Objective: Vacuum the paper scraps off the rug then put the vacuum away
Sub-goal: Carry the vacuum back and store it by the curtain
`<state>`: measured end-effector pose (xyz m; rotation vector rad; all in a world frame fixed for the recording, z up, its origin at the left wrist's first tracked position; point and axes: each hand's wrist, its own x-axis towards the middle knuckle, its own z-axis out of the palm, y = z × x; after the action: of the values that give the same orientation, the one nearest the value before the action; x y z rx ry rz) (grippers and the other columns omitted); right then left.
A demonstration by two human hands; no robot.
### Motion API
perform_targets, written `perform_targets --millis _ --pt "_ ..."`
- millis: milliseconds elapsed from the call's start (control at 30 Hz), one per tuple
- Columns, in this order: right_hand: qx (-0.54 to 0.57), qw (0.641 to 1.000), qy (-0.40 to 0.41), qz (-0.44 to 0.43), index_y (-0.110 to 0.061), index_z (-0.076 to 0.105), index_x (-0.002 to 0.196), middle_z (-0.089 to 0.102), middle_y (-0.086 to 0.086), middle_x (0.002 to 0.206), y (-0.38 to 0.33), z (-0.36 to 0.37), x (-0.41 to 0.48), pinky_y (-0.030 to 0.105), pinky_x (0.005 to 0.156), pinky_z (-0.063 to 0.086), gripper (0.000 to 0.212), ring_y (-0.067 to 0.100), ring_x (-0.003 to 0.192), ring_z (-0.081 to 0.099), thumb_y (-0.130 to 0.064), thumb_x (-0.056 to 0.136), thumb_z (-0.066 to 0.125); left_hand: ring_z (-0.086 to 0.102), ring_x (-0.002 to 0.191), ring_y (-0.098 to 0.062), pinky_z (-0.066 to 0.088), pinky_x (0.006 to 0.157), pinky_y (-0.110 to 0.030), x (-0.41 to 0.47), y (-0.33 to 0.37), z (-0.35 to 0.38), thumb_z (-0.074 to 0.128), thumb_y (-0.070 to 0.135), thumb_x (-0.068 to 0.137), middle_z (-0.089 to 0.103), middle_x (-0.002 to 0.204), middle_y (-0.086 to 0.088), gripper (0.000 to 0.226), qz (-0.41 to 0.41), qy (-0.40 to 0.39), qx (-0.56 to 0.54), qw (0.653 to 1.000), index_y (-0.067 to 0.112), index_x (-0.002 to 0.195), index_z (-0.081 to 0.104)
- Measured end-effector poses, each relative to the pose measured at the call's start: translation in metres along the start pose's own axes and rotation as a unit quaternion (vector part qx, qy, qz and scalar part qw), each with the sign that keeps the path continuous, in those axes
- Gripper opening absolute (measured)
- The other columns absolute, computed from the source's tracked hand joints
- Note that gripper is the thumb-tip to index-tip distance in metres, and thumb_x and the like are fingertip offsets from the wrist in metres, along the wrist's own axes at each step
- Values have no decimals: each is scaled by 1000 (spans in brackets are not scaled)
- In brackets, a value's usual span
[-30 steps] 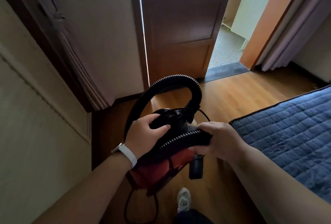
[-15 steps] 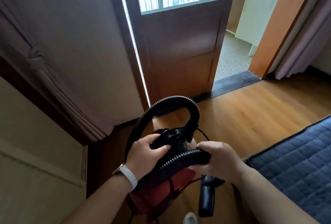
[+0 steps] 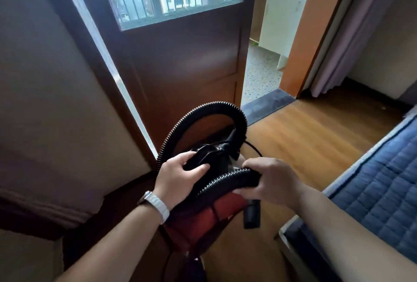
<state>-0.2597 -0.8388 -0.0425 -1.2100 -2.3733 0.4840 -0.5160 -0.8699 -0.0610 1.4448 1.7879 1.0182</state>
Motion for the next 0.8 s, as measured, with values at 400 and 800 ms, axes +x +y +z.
perform_targets --millis 400,800 --pt "-30 986 21 163 -31 59 77 58 -19 71 99 -25 156 24 58 43 35 0 67 54 -63 68 71 68 99 -4 54 90 -28 266 9 67 71 73 60 74 105 15 71 50 -154 24 986 35 120 70" --pt "-45 962 91 253 -25 61 73 54 -16 65 208 -66 234 25 55 42 41 6 62 51 -64 65 67 69 76 4 59 75 -26 438 75 156 70 75 55 74 88 21 75 101 -234 31 967 34 117 72"
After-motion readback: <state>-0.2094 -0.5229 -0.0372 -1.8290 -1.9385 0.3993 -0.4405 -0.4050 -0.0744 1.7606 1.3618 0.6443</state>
